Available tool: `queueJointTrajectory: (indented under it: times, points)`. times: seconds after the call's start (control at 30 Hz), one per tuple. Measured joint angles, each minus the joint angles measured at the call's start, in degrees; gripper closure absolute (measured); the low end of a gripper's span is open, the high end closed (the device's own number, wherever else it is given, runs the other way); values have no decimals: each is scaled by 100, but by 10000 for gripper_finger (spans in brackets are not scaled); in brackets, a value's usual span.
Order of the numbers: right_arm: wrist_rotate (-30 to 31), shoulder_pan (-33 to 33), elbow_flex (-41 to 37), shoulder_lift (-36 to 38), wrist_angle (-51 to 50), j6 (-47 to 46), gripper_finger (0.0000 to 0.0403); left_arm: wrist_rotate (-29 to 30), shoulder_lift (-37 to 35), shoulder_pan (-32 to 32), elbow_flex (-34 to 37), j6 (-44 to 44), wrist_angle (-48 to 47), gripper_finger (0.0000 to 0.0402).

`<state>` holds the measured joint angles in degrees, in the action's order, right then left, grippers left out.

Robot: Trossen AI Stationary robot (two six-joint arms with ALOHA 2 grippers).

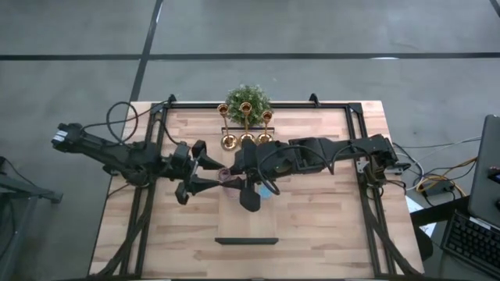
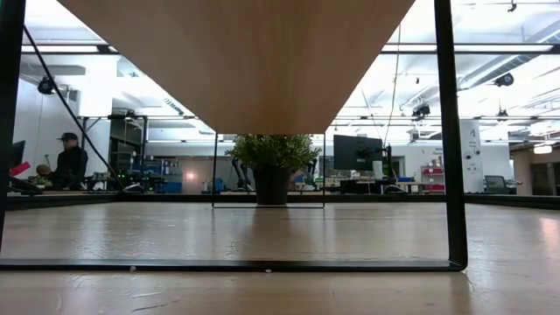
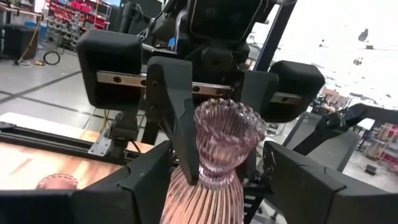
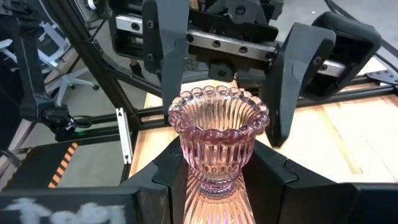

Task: Pick & Place candle stick holders
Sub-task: Put the pink glass candle holder on the shelf aligned with the pink glass candle holders

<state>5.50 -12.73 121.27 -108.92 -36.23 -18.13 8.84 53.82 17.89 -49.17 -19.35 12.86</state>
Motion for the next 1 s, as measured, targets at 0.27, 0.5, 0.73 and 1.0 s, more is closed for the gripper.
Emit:
queueJointTrajectory:
  times: [0.27, 0.5, 0.73, 1.0]
  points:
    - [-121, 0, -135, 0, 90, -115, 286, 0, 347, -2, 0, -26, 583, 149]
    - [-132, -7, -231, 0, 212, -168, 287, -24, 619, 2, -9, -179, 724, 147]
    - [-114, -4, -234, 7, 293, -195, 287, 20, 592, -1, -9, -227, 857, 148]
    - [-79, 4, -236, 13, 397, -221, 287, 118, 588, -13, -9, -329, 967, 166]
